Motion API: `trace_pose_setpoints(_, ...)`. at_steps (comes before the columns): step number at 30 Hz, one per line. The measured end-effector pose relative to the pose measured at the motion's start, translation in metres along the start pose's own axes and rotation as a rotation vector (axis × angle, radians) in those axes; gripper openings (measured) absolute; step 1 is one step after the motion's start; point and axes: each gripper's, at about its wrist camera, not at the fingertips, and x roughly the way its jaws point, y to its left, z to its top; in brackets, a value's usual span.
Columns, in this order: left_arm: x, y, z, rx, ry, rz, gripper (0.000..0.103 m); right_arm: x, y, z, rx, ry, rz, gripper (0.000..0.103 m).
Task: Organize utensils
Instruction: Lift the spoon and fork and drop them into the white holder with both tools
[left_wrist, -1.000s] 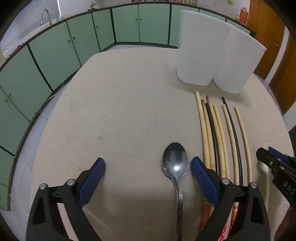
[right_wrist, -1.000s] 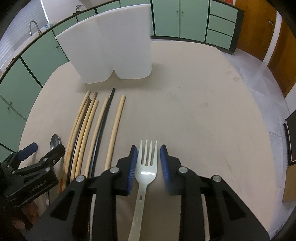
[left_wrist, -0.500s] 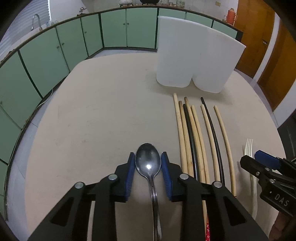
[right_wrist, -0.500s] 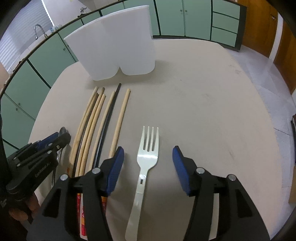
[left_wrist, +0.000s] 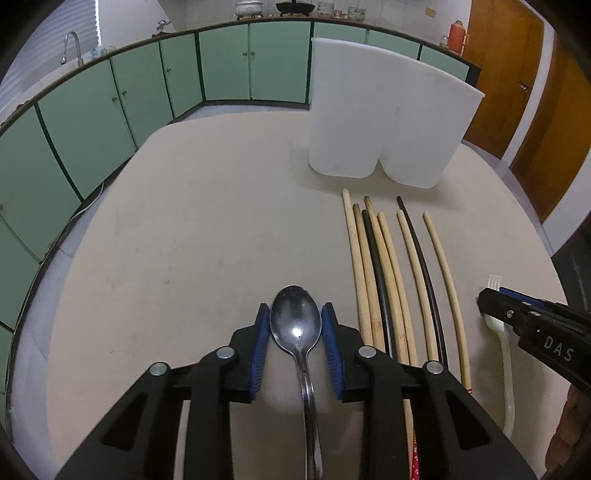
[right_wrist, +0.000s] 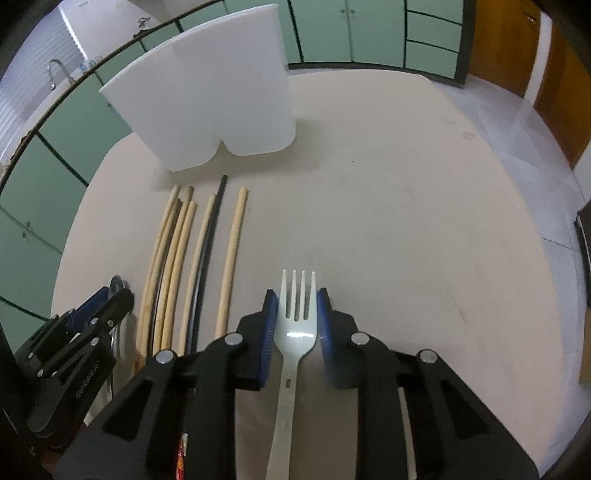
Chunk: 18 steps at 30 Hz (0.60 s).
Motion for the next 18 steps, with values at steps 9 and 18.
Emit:
trace_pose_setpoints(9, -0.048, 0.016, -0.010, -0.015, -0.177, -0.129, 0.028, -0.042, -0.006, -0.008, -0.033, -0.150, 0.148, 0.021)
trace_pose_setpoints(18, -0.103, 0.015, -0.004, 0.000, -0.378, -0.221, 0.028, -0.094, -0.006, 0.003, -0.117, -0.368, 0.204, 0.021)
